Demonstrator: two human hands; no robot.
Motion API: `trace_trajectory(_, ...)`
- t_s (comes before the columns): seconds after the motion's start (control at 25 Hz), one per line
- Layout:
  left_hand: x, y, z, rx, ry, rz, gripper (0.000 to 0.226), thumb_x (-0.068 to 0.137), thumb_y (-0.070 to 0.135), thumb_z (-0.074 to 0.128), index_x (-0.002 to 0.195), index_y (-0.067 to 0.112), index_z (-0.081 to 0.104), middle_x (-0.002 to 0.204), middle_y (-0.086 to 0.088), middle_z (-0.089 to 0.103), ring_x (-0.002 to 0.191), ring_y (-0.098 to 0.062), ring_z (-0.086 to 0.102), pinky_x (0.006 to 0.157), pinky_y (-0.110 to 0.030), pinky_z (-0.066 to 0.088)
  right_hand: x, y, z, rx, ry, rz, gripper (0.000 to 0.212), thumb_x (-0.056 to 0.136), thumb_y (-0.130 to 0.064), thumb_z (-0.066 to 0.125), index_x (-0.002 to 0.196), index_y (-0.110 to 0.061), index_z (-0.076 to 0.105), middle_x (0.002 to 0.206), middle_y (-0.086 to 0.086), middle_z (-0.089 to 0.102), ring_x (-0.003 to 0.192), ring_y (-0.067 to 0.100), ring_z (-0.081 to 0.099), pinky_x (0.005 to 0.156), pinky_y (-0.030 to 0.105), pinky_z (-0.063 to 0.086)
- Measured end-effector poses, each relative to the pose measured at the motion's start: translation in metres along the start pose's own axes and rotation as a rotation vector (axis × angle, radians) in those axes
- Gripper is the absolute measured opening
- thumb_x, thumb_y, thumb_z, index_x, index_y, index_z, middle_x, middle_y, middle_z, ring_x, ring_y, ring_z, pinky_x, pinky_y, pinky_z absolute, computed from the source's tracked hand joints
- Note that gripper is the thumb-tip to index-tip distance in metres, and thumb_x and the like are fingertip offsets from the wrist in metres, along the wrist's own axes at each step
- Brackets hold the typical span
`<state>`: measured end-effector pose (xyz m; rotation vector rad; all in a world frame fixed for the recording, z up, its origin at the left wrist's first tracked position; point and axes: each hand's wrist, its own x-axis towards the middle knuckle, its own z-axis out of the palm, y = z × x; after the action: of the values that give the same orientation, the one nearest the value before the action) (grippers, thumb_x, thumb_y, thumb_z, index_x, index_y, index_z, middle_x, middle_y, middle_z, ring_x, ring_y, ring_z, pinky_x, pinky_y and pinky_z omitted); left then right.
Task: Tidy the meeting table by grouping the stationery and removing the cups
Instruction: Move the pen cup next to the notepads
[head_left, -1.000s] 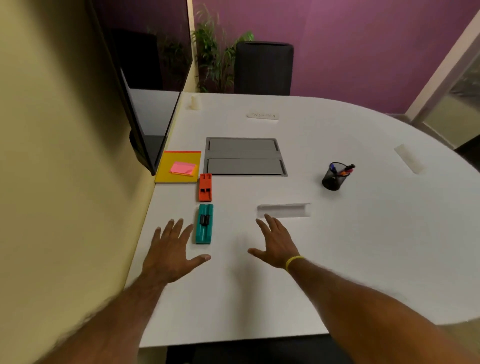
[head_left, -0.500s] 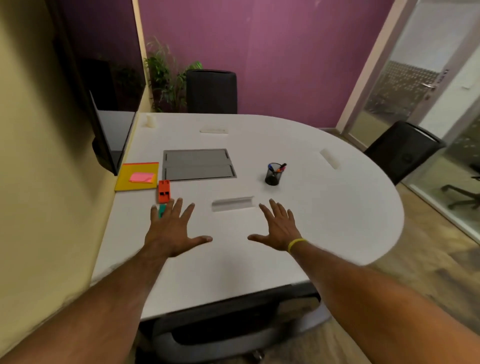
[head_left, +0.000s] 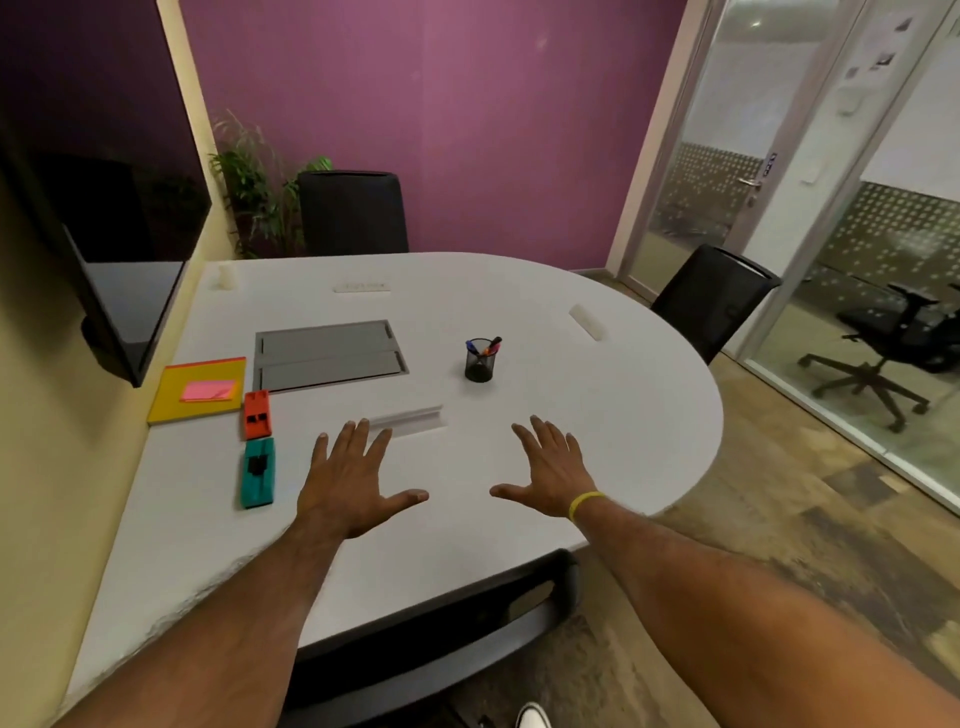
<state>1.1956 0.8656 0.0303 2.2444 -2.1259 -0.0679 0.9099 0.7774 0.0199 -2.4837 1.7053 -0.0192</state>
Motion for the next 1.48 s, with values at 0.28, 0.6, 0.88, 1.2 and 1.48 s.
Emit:
trace_trajectory(0.28, 0.107, 0.057, 0.055, 0.033, -0.001, -0.049, 0.123, 0.057, 0.097, -0.006, 0.156, 0.026, 0.003, 0.166, -0.008, -0.002, 0.152, -0.023, -0.006, 0.122, -0.05, -0.007, 0.114, 0.069, 0.042, 0.039, -0.033, -0.011, 0.105, 0.08, -0.072, 0.057, 0.157, -0.019, 0.008, 0.166, 0.007, 0.003, 0.152, 0.03, 0.001, 0.123, 0.052, 0.004)
trace_trajectory(0.6, 0.241, 0.088, 0.118, -0.022, -0.07, -0.224, 0.124, 0.055, 0.097, -0.01, 0.156, 0.027, 0.004, 0.166, -0.006, -0.003, 0.152, -0.022, -0.007, 0.123, -0.048, -0.004, 0.291, 0.139, 0.086, 0.198, -0.157, -0.022, 0.112, 0.078, -0.07, 0.062, 0.156, -0.009, 0.01, 0.164, 0.009, 0.012, 0.152, 0.026, 0.011, 0.124, 0.043, 0.012)
trace_trajectory(0.88, 0.335, 0.07, 0.132, -0.084, -0.061, -0.403, 0.121, 0.057, 0.098, -0.001, 0.156, 0.029, 0.006, 0.166, -0.004, 0.0, 0.153, -0.02, -0.005, 0.123, -0.047, -0.001, 0.428, 0.145, 0.117, 0.814, -0.146, 0.265, 0.119, 0.07, -0.054, 0.082, 0.155, -0.007, 0.013, 0.162, 0.009, 0.019, 0.149, 0.024, 0.021, 0.121, 0.035, 0.022)
trace_trajectory(1.2, 0.374, 0.069, 0.152, -0.107, -0.073, -0.457, 0.119, 0.06, 0.098, 0.004, 0.156, 0.028, 0.005, 0.165, -0.002, -0.004, 0.152, -0.018, -0.007, 0.123, -0.047, -0.001, 0.518, 0.146, 0.151, 1.154, -0.05, 0.22, 0.107, 0.055, -0.025, 0.095, 0.142, -0.024, 0.033, 0.143, -0.004, 0.045, 0.128, 0.016, 0.048, 0.109, 0.033, 0.041)
trace_trajectory(1.48, 0.381, 0.067, 0.154, -0.068, -0.059, -0.446, 0.117, 0.06, 0.098, 0.004, 0.156, 0.031, 0.005, 0.165, 0.0, -0.004, 0.152, -0.017, -0.008, 0.123, -0.047, -0.002, 0.537, 0.132, 0.163, 1.171, 0.024, 0.209, 0.068, 0.056, -0.025, 0.092, 0.107, -0.028, 0.047, 0.098, -0.013, 0.061, 0.088, 0.003, 0.06, 0.057, 0.002, 0.044)
